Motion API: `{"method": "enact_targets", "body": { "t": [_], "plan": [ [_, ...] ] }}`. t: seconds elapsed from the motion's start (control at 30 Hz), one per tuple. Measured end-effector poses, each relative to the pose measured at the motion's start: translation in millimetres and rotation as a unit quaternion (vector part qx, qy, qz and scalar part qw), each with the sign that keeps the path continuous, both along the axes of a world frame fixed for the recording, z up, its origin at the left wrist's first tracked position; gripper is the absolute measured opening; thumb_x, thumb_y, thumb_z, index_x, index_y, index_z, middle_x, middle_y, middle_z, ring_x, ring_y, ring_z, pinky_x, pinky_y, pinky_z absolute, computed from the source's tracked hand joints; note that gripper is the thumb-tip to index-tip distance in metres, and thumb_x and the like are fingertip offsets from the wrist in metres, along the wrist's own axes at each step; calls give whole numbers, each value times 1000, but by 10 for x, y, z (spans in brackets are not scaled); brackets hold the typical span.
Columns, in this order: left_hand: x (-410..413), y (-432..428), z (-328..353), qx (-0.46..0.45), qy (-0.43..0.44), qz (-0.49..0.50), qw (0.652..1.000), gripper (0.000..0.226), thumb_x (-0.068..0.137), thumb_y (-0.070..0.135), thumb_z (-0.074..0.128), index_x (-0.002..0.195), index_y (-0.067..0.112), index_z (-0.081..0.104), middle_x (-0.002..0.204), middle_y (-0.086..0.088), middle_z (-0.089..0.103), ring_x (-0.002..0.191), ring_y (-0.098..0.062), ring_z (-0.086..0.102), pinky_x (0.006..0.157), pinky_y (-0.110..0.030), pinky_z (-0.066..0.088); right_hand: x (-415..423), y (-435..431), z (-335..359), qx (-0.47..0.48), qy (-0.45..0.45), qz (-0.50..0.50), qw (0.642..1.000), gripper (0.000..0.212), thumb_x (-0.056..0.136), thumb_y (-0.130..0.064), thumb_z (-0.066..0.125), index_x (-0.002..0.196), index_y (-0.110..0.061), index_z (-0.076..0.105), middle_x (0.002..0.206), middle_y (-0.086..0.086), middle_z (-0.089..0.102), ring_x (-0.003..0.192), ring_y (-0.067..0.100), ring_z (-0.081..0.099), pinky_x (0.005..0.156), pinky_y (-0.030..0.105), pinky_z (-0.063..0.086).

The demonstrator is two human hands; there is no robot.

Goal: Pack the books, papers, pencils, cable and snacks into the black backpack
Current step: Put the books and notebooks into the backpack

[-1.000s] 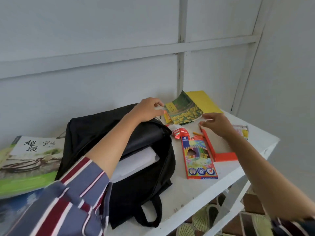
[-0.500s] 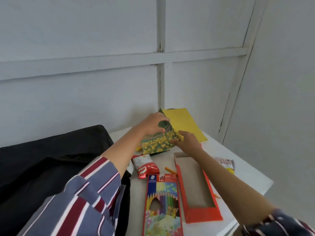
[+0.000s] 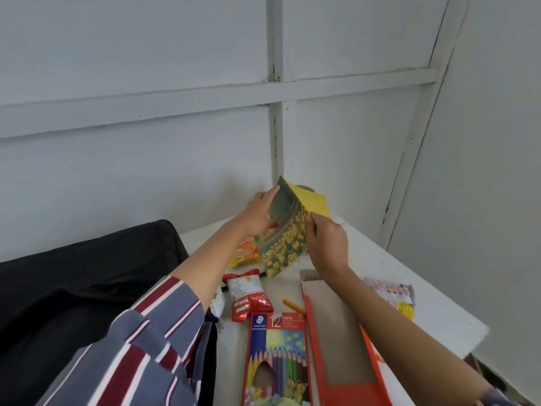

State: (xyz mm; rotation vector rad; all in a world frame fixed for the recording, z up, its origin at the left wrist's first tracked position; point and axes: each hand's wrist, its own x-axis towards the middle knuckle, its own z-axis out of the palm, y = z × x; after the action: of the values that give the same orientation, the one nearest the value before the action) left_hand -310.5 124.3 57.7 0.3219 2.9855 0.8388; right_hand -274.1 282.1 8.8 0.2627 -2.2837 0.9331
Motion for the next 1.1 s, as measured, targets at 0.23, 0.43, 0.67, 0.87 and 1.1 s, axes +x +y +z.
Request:
{"method": "enact_targets", "body": {
  "t": [0.23, 0.43, 0.67, 0.87, 1.1],
  "plan": [
    [74, -16, -39, 27, 9, 13, 1000, 88, 86, 15, 65, 149, 25, 5, 151, -15, 18, 138, -32, 25, 110, -40, 26, 12, 6, 73, 12, 134, 9, 991, 32, 93, -17, 40, 70, -1, 56, 55, 5, 51, 43, 16, 36, 38, 18, 21],
    [56, -43, -61, 28, 11, 29, 999, 89, 85, 21, 66, 150, 24, 5, 154, -11, 14, 139, -32, 24, 111, -41, 26, -10, 21, 114, 41, 179, 9, 983, 30, 93, -16, 43, 84, 3, 65, 71, 11, 65, 44, 24, 55, 36, 28, 44],
    [56, -70, 63, 115, 46, 40, 991, 95, 85, 21, 66, 149, 28, -4, 154, -14, 15, 138, -32, 28, 109, -42, 33, 12, 143, 525, -9, 204, 20, 979, 29, 95, -15, 42, 87, 4, 64, 78, 14, 66, 56, 23, 58, 44, 29, 47],
    [86, -103, 279, 294, 127, 43, 946, 80, 85, 17, 65, 142, 19, 10, 152, -9, 13, 139, -28, 21, 113, -43, 27, 153, 317, 1156, -174, 118, 55, 976, 21, 96, -11, 49, 105, 0, 64, 74, -5, 57, 56, 2, 43, 51, 7, 38],
    [426, -254, 623, 359, 162, 44, 918, 37, 88, 15, 62, 102, 35, 34, 141, -5, 33, 125, -23, 41, 83, -30, 54, 159, 474, 1434, -319, 62, 161, 932, 18, 93, -9, 55, 87, -24, 62, 81, -14, 62, 67, -1, 55, 65, 21, 48]
  ]
}}
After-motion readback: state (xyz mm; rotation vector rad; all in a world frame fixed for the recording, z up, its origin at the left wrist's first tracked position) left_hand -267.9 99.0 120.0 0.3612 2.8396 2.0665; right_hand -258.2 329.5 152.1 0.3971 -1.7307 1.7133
